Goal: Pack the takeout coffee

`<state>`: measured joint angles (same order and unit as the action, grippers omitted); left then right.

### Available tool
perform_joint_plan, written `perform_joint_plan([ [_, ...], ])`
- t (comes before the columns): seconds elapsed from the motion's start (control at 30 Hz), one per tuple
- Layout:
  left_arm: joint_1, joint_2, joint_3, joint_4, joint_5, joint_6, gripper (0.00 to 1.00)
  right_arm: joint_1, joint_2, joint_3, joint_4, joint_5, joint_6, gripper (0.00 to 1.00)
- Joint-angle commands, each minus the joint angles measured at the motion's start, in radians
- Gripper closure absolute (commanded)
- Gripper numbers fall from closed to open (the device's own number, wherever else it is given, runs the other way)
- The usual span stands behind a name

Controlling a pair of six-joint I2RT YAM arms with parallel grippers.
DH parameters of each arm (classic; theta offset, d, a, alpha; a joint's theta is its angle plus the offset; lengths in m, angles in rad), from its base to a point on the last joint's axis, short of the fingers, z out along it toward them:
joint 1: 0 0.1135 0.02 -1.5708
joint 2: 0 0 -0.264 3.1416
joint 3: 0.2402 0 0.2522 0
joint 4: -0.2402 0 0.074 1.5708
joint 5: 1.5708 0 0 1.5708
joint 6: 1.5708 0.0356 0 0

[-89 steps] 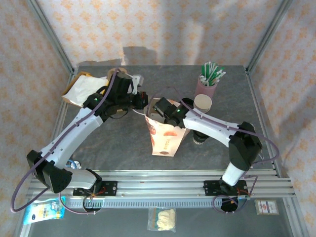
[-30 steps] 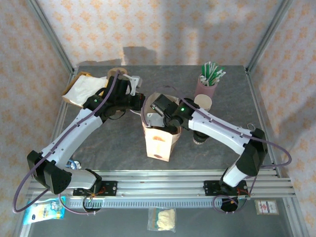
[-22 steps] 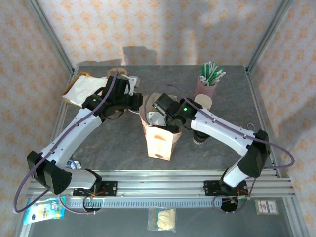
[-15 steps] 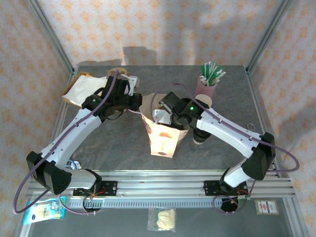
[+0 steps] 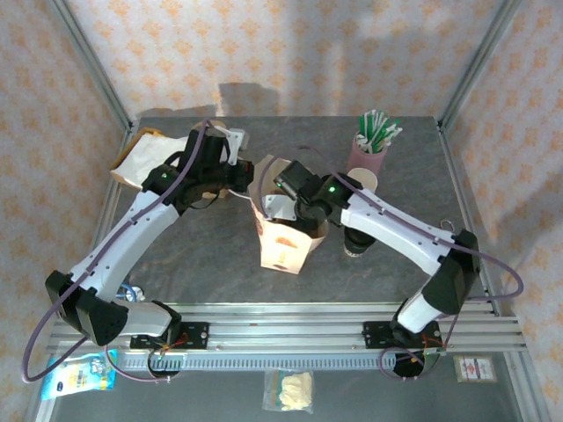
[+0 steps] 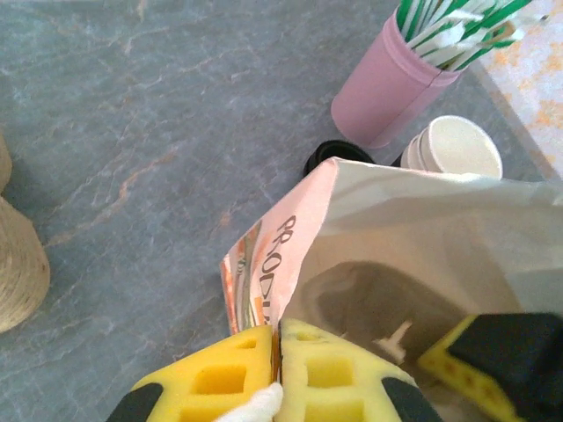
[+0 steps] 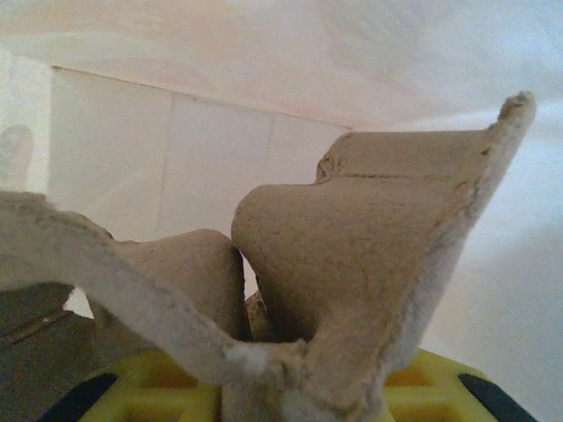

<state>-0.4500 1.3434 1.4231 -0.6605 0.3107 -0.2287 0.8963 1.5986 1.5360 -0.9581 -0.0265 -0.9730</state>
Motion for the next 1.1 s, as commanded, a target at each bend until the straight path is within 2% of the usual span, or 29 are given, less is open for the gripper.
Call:
perform_joint_plan([
  [0.0, -0.011, 0.016, 0.059, 0.006, -0.005, 0.043, 1.00, 0.010, 0.045, 0.074, -0.040, -0.012, -0.037, 0.71],
  [0.33, -0.029, -0.007, 0.027, -0.006, -0.079, 0.069, 1.00, 0.040, 0.071, 0.194, -0.081, 0.001, -0.026, 0.70],
  [0.6, -0.033, -0.015, 0.049, 0.013, -0.044, 0.061, 1.00, 0.036, 0.053, 0.032, -0.048, 0.004, 0.014, 0.69],
  [1.07, -0.040, -0.033, 0.045, 0.020, -0.034, 0.055, 1.00, -0.050, 0.127, -0.030, -0.005, 0.011, 0.057, 0.69],
])
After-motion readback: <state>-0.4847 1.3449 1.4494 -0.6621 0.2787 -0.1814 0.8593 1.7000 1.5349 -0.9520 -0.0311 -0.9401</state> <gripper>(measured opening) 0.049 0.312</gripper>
